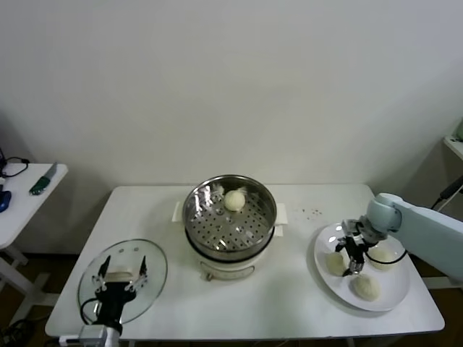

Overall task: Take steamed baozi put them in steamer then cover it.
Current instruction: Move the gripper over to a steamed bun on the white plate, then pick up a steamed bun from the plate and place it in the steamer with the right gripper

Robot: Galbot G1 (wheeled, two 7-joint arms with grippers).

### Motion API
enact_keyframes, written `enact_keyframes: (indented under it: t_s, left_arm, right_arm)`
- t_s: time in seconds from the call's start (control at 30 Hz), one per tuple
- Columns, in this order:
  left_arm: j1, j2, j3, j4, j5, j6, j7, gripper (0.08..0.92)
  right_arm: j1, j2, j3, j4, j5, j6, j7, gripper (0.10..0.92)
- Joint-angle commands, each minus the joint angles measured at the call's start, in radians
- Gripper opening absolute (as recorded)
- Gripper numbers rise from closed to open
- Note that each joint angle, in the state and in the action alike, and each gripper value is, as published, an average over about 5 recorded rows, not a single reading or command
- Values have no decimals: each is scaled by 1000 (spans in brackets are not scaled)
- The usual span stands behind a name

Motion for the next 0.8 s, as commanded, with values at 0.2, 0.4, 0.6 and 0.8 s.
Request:
enact_keyframes:
  t_s: [0.2,0.4,0.6,0.8]
  left_arm:
    - [-2,-6,14,-17,-14,12,-2,823]
    - [-4,-4,17,-20,-14,12,-2,823]
    - [4,-3,30,-29,-16,18,-1,823]
    - [23,-8,47,-58,-20,10,10,823]
  right_arm:
    - [113,-31,-55,8,89,-4,1,680]
    - [414,-33,-264,2,272,-12,-6,679]
    - [762,112,-518,-40,505,-21,-3,680]
    - [903,310,-630,-79,692,-45,5,687]
